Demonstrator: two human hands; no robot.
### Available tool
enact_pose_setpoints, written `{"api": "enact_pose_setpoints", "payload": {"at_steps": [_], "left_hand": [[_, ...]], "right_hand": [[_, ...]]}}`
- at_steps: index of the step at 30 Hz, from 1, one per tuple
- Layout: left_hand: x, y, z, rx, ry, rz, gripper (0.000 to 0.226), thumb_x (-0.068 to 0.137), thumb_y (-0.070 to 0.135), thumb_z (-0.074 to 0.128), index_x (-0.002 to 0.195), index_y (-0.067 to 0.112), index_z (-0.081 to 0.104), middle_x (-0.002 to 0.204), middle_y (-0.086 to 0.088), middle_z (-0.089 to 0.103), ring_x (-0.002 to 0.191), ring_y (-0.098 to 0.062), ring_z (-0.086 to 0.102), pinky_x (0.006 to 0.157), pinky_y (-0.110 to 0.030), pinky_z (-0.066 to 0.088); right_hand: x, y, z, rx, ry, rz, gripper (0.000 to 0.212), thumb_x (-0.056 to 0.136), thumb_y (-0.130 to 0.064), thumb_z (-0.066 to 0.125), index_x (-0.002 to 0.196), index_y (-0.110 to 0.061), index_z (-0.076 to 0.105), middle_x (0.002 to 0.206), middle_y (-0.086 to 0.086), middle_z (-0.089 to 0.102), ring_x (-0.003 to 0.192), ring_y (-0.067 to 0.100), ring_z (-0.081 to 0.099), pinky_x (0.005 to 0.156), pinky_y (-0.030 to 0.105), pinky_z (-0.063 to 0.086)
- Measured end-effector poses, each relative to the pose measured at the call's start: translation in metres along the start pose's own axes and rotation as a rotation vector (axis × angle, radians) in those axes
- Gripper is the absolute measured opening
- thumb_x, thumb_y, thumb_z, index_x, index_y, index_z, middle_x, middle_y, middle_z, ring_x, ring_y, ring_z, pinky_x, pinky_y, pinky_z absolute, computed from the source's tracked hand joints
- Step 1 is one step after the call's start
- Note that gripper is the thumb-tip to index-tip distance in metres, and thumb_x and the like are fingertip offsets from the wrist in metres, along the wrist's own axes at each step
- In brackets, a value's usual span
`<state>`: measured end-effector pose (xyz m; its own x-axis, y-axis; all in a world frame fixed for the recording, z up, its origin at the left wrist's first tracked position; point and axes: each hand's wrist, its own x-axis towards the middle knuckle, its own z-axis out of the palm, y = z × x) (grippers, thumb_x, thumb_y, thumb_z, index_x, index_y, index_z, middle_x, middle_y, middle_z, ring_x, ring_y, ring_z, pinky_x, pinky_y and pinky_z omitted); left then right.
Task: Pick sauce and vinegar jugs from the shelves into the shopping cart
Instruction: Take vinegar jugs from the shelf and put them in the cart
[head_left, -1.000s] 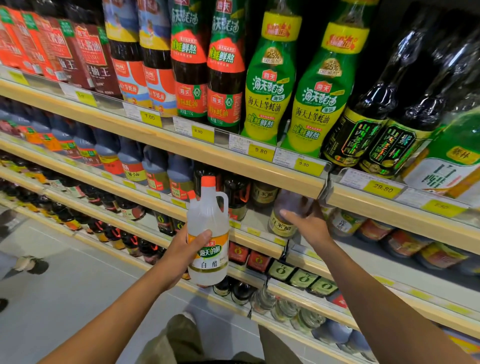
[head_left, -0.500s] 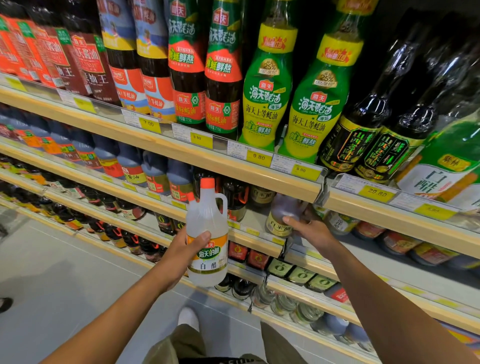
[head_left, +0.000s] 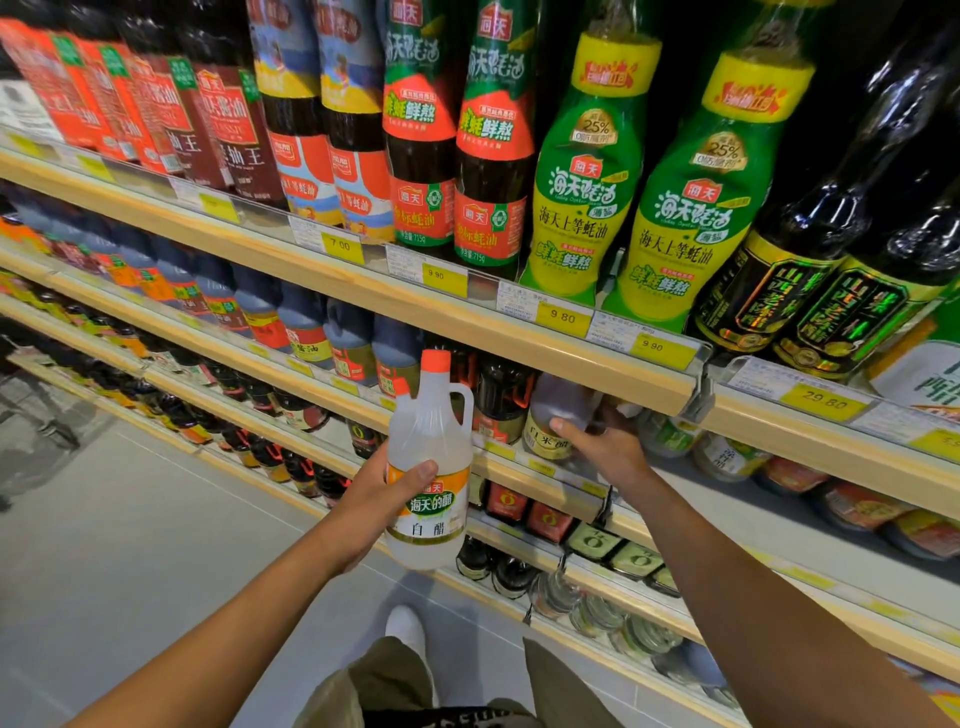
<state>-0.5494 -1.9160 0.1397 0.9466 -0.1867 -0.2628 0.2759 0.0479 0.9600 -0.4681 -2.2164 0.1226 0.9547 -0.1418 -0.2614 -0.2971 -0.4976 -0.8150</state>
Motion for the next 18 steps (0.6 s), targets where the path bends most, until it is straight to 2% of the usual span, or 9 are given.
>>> {"api": "enact_pose_setpoints", "payload": {"at_steps": [2, 4, 5, 8, 10, 12, 14, 16, 18], "left_hand": [[-0.001, 0.001, -0.002, -0.003, 0.011, 0.006, 0.093, 0.059, 0.068, 0.083, 0.135, 0.025, 0.053, 0.119, -0.003, 0.074, 0.111, -0.022, 0.071, 0.084, -0.031, 0.060], [0.000, 0.003, -0.001, 0.009, 0.019, 0.014, 0.093, 0.055, 0.074, 0.082, 0.132, 0.029, 0.055, 0.119, -0.001, 0.074, 0.110, -0.020, 0.071, 0.083, -0.030, 0.059], [0.000, 0.003, 0.000, 0.013, 0.013, 0.020, 0.092, 0.055, 0.075, 0.082, 0.130, 0.030, 0.055, 0.118, 0.000, 0.074, 0.109, -0.019, 0.071, 0.082, -0.030, 0.059], [0.002, 0.003, 0.005, 0.006, -0.008, 0.015, 0.090, 0.054, 0.077, 0.081, 0.128, 0.034, 0.055, 0.119, 0.003, 0.074, 0.110, -0.017, 0.071, 0.083, -0.029, 0.059], [0.004, 0.003, 0.010, 0.005, -0.027, 0.011, 0.091, 0.056, 0.078, 0.079, 0.131, 0.033, 0.054, 0.122, 0.002, 0.073, 0.113, -0.018, 0.070, 0.090, -0.032, 0.056], [0.005, 0.002, 0.017, -0.001, -0.051, 0.006, 0.095, 0.057, 0.080, 0.078, 0.134, 0.031, 0.053, 0.124, 0.000, 0.072, 0.116, -0.019, 0.068, 0.095, -0.038, 0.054], [0.005, 0.002, 0.025, -0.021, -0.080, -0.009, 0.098, 0.058, 0.080, 0.078, 0.137, 0.028, 0.052, 0.126, -0.002, 0.071, 0.118, -0.022, 0.067, 0.098, -0.041, 0.053], [0.005, 0.001, 0.036, -0.048, -0.134, -0.026, 0.099, 0.061, 0.076, 0.079, 0.140, 0.024, 0.050, 0.128, -0.006, 0.070, 0.120, -0.025, 0.066, 0.100, -0.045, 0.052], [0.005, -0.002, 0.046, -0.075, -0.178, -0.052, 0.099, 0.063, 0.074, 0.080, 0.141, 0.022, 0.050, 0.130, -0.009, 0.069, 0.122, -0.028, 0.065, 0.104, -0.051, 0.049]], "right_hand": [[0.003, -0.002, 0.005, -0.005, 0.019, -0.011, 0.065, 0.077, -0.061, 0.076, 0.127, -0.022, 0.061, 0.118, 0.002, 0.069, 0.110, 0.022, 0.062, 0.096, 0.039, 0.050], [0.004, 0.000, 0.003, -0.002, -0.001, 0.039, 0.040, 0.078, -0.062, 0.072, 0.086, -0.027, 0.055, 0.082, -0.006, 0.059, 0.083, 0.016, 0.056, 0.072, 0.033, 0.045], [0.003, 0.000, 0.002, 0.008, -0.022, 0.059, 0.040, 0.080, -0.061, 0.072, 0.078, -0.029, 0.048, 0.074, -0.008, 0.051, 0.076, 0.015, 0.051, 0.064, 0.030, 0.039], [0.003, 0.009, -0.004, 0.092, -0.031, 0.065, 0.052, 0.078, -0.062, 0.076, 0.108, -0.020, 0.068, 0.101, 0.002, 0.069, 0.099, 0.022, 0.062, 0.082, 0.035, 0.046], [-0.004, 0.011, -0.011, 0.170, -0.020, 0.044, 0.046, 0.075, -0.057, 0.081, 0.108, -0.027, 0.071, 0.111, 0.002, 0.074, 0.106, 0.022, 0.067, 0.092, 0.040, 0.051], [-0.017, 0.014, -0.019, 0.211, -0.027, 0.018, 0.022, 0.082, -0.037, 0.083, 0.098, -0.027, 0.069, 0.109, 0.009, 0.075, 0.098, 0.018, 0.069, 0.088, 0.035, 0.052], [-0.027, 0.018, -0.023, 0.208, -0.028, -0.021, 0.030, 0.086, -0.021, 0.081, 0.109, -0.007, 0.067, 0.106, 0.018, 0.071, 0.096, 0.021, 0.069, 0.082, 0.026, 0.051], [-0.039, 0.020, -0.025, 0.236, -0.041, -0.075, 0.043, 0.082, -0.019, 0.082, 0.117, -0.001, 0.065, 0.099, 0.009, 0.066, 0.089, 0.012, 0.067, 0.075, 0.021, 0.052], [-0.057, 0.013, -0.024, 0.199, -0.125, -0.114, 0.034, 0.083, -0.026, 0.081, 0.111, -0.010, 0.069, 0.099, 0.002, 0.068, 0.086, 0.011, 0.069, 0.070, 0.028, 0.055]]}}
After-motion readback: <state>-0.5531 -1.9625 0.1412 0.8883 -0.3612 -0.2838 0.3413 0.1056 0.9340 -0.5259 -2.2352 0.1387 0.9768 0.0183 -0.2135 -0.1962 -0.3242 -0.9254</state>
